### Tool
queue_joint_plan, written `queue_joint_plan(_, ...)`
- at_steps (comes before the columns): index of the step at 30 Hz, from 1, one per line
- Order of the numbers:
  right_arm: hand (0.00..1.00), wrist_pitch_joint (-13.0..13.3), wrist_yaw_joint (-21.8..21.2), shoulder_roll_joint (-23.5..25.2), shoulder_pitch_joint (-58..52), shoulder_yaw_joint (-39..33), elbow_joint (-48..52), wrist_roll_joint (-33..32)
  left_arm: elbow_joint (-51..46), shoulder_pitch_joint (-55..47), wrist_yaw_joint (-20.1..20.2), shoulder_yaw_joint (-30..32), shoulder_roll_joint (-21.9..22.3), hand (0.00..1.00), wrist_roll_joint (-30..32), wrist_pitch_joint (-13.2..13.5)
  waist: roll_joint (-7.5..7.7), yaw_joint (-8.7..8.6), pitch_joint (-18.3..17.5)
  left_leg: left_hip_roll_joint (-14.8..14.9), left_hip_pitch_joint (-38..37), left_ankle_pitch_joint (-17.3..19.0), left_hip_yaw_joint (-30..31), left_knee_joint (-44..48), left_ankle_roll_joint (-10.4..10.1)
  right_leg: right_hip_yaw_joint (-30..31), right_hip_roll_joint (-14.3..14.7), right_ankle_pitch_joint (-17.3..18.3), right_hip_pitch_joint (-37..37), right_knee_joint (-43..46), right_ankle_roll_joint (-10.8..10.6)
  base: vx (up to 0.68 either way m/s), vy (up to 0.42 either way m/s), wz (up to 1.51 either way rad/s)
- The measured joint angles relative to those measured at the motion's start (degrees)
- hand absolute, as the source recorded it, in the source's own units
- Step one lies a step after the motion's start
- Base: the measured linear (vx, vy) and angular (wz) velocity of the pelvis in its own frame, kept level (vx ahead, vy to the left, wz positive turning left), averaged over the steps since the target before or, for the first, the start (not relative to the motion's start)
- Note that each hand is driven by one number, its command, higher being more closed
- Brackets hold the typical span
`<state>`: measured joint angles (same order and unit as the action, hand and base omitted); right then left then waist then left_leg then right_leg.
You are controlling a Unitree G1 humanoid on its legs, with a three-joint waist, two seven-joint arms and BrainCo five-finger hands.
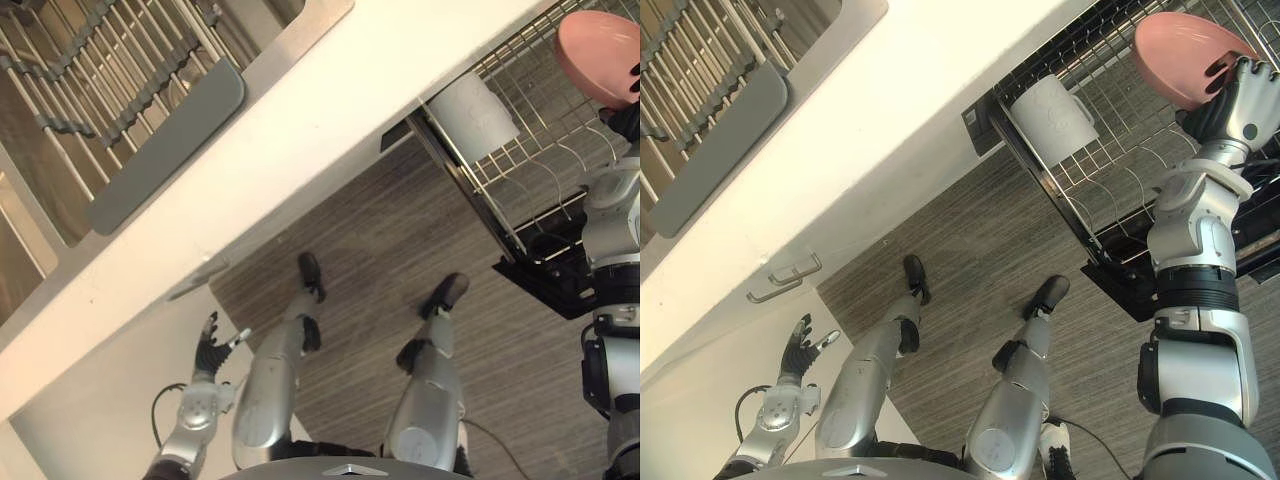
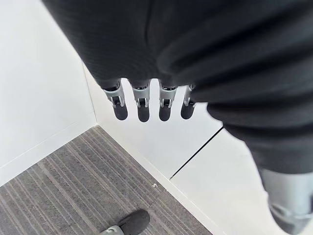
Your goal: Walk over to the sink, pick up the cup, carry it to the dishwasher, place the cup inside the dishwasher, then close the dishwasher door
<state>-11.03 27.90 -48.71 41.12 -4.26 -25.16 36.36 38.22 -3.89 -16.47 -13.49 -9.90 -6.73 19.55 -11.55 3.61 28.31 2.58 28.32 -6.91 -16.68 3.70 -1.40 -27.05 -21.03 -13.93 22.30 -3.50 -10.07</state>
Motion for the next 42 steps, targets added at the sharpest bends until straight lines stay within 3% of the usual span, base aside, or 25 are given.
queue_joint_plan(4, 0.00, -0.01, 0.47, 1.26, -3.62, -2.71, 6.64, -0.04, -1.67, -0.27, 1.35, 1.27, 0.22, 0.00, 0.09, -0.17, 0.02, -1.45, 0.01, -0.20, -4.72, -0.47, 0.64, -1.69, -0.18, -0.57, 0.02, 0.19, -4.30, 0.29, 0.01, 0.01, 0.008, 0.03)
queue_joint_plan(9, 0.00, -0.05, 4.15, 2.75, -6.64, -5.89, 8.92, -2.09, -0.60, -0.77, 2.45, 5.33, 0.85, 0.00, 1.70, -0.18, 0.27, -2.71, -1.10, -0.41, -12.34, -3.43, 2.03, -8.05, -0.70, -2.00, 0.29, 2.74, -9.42, 2.38, -0.06, 0.01, 0.002, 0.10)
queue_joint_plan(13, 0.00, -0.37, 5.73, 4.71, -11.38, -9.82, 7.82, -8.48, 2.89, -3.34, 3.01, 7.41, 0.87, 0.00, 5.21, -0.36, 3.20, -3.78, -4.60, 0.38, -15.85, -3.40, 2.54, -8.52, -1.31, -3.49, 1.00, 3.58, -13.40, 2.57, -0.17, 0.05, -0.031, 0.05)
queue_joint_plan(15, 0.00, 0.40, 6.41, 5.46, -15.23, -14.63, 3.48, -16.05, 4.36, -6.13, 2.97, 9.25, 0.85, 0.00, 7.60, -1.02, 6.42, -4.35, -9.28, 1.07, -18.62, -2.74, 2.51, -8.70, -2.19, -3.60, 1.59, 4.69, -16.25, 2.63, -0.30, 0.08, -0.046, -0.02)
queue_joint_plan(19, 0.00, 1.38, 6.08, 5.68, -20.85, -19.69, 1.09, -25.78, 7.90, -7.28, 3.07, 9.49, 0.78, 0.00, 9.22, -2.11, 8.87, -5.30, -13.38, 1.72, -22.60, -2.11, 2.51, -8.70, -2.98, -3.84, 2.29, 5.57, -20.06, 2.56, -0.13, 0.04, -0.033, -0.06)
queue_joint_plan(21, 0.00, 2.29, 4.58, 5.76, -22.38, -21.89, -0.69, -29.32, 8.96, -7.66, 3.14, 9.44, 0.83, 0.00, 9.26, -2.84, 9.05, -6.37, -14.67, 1.89, -23.90, -1.98, 2.42, -8.70, -3.14, -3.78, 2.38, 6.12, -21.24, 2.61, -0.28, -0.03, -0.016, -0.06)
queue_joint_plan(22, 1.00, 2.23, 2.58, 5.86, -22.82, -23.68, -2.00, -32.10, 9.90, -7.73, 3.17, 9.29, 0.96, 0.00, 9.26, -2.92, 8.73, -7.05, -15.11, 1.95, -24.38, -1.97, 2.25, -8.70, -3.16, -3.64, 2.36, 6.41, -21.28, 2.65, -0.05, -0.08, 0.001, -0.11)
queue_joint_plan(24, 1.00, 1.66, -1.67, 5.80, -22.95, -25.74, -5.27, -37.47, 10.40, -8.41, 3.63, 8.92, 1.24, 0.00, 9.18, -3.32, 7.65, -8.25, -15.67, 2.09, -24.17, -1.67, 1.14, -8.71, -3.64, -3.34, 2.27, 6.57, -20.89, 2.80, -0.29, -0.10, 0.014, -0.13)
queue_joint_plan(27, 1.00, -0.32, -7.50, 5.19, -22.89, -26.52, -10.83, -45.09, 11.32, -9.59, 5.83, 8.02, 2.95, 0.00, 8.39, -3.72, 4.86, -9.78, -14.93, 2.24, -21.87, -1.79, -0.59, -8.71, -3.85, -1.92, 2.19, 6.41, -17.69, 2.34, -0.25, -0.12, 0.028, -0.17)
queue_joint_plan(29, 1.00, -0.50, -11.07, 3.45, -21.40, -26.50, -14.11, -49.61, 12.02, -9.42, 7.23, 5.96, 3.66, 0.00, 7.89, -3.66, 1.07, -10.50, -12.62, 1.95, -18.87, -2.29, -1.69, -8.69, -4.62, -0.86, 1.51, 5.54, -13.90, 2.44, -0.30, -0.09, 0.017, -0.20)
queue_joint_plan(32, 1.00, -0.82, -12.86, 0.85, -14.80, -26.11, -16.88, -50.04, 12.09, -9.50, 7.34, 2.25, 4.49, 0.00, 5.58, -3.05, -2.88, -10.87, -7.25, 0.71, -16.40, -2.62, -3.97, -8.70, -4.96, 3.17, 0.20, 3.13, -8.64, 2.76, -0.51, -0.10, 0.025, -0.40)
queue_joint_plan(36, 1.00, -0.55, -12.75, -2.91, -9.53, -25.08, -16.87, -49.39, 13.00, -9.40, 6.98, -4.26, 4.82, 0.00, 2.63, -2.25, -6.60, -9.69, -4.77, -0.86, -13.23, -3.24, -4.93, -8.72, -4.65, 6.14, -0.99, 0.71, -3.59, 2.60, -0.48, -0.02, 0.011, -0.23)
queue_joint_plan(42, 1.00, -1.83, -15.71, -4.19, -5.24, -18.69, -13.09, -42.02, 11.95, -9.40, 7.02, -6.90, 4.05, 0.00, 0.85, -1.93, -7.89, -6.67, -5.76, -3.14, -10.43, -3.79, 1.43, -8.69, -3.57, 5.87, -3.09, -0.60, -0.74, 3.04, -0.91, 0.08, 0.019, 0.10)
